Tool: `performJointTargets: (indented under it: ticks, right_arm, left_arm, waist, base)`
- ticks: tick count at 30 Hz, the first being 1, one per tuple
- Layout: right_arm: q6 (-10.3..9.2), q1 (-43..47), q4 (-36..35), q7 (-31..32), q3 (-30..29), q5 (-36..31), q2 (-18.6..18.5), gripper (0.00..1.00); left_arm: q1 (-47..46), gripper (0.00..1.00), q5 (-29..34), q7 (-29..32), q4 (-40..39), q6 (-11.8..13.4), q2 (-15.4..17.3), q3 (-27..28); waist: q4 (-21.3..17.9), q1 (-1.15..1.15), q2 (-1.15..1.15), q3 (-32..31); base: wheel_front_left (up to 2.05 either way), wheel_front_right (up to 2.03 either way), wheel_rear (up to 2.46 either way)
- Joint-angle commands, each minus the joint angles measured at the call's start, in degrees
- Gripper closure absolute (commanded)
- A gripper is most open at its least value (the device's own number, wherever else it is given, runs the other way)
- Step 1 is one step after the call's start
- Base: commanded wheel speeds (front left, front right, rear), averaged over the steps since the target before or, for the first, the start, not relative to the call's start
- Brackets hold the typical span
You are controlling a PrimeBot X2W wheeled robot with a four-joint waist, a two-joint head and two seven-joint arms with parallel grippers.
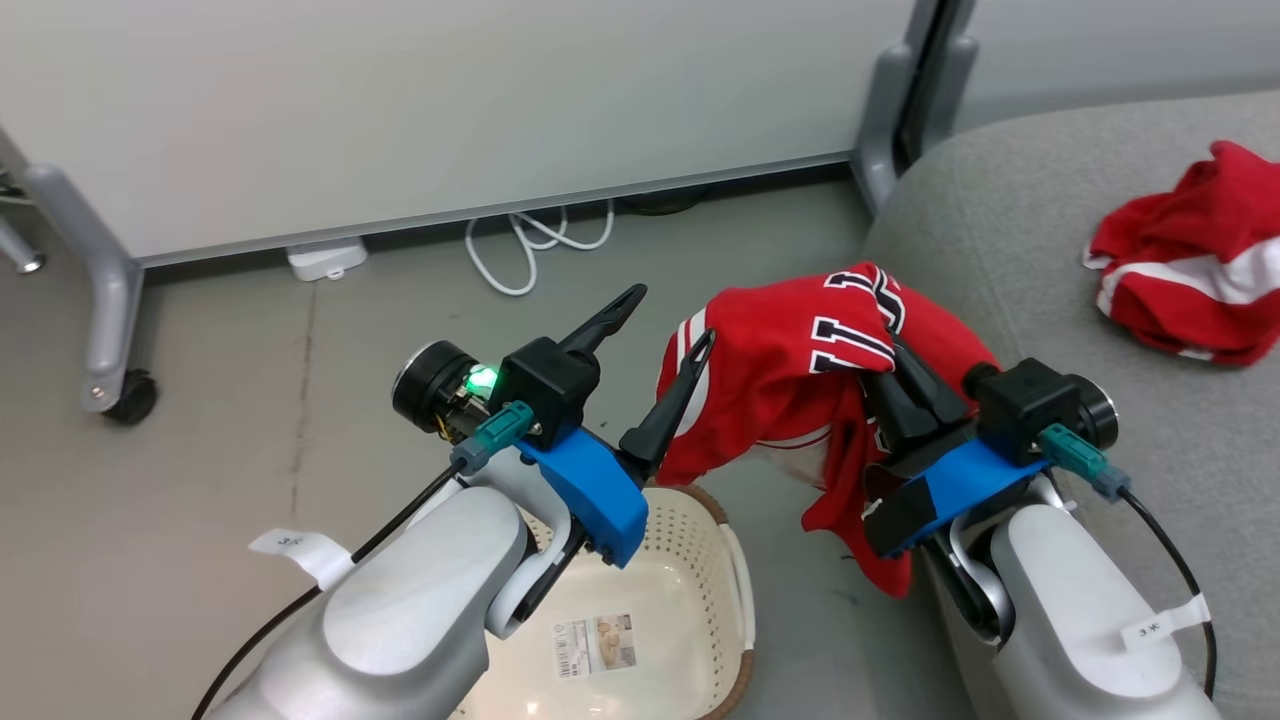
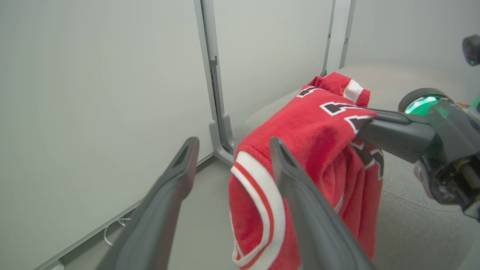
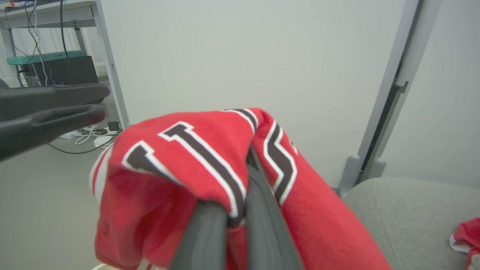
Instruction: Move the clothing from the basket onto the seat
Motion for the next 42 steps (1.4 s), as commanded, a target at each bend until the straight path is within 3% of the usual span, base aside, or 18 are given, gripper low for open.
performJointTargets:
  ticks: [1, 25, 36, 42]
  right_arm:
    - [0.03, 0.98, -0.87, -0.21, -0.62, -0.5, 0.0, 1.0]
    - [0.03, 9.12, -7.75, -0.21, -9.56, -1.34, 0.65, 1.0]
    - [0.03, 10.07, -9.51, -0.21, -11.51, -1.37, 1.13, 1.0]
    - [0.03, 4.94, -10.92, -0.21, -13.38, -1.33, -0.07, 1.0]
  left_arm:
    - [0.35, 0.0, 0.42, -0.38, -0.19, 0.27, 0.03, 0.0]
    - [-1.52, 0.0, 1.5, -1.68, 0.42, -0.53, -1.68, -3.06]
    - [-2.14, 0.0, 1.38, -2.36, 1.01, -0.74, -2.19, -3.49]
    - [-3.27, 0.0, 1.75, -2.71, 0.47, -0.08, -1.64, -2.96]
  waist:
    - [-1.92, 0.0, 0.0, 0.57]
    - [-15.59, 0.0, 0.0, 1.97]
    - [-16.49, 0.0, 0.0, 2.38]
    - [-15.44, 0.0, 0.0, 4.73]
  base:
    - [0.0, 0.0, 0.0]
    - [0.0, 0.0, 0.0]
    - [0.0, 0.0, 0.0]
    - [0.0, 0.0, 0.0]
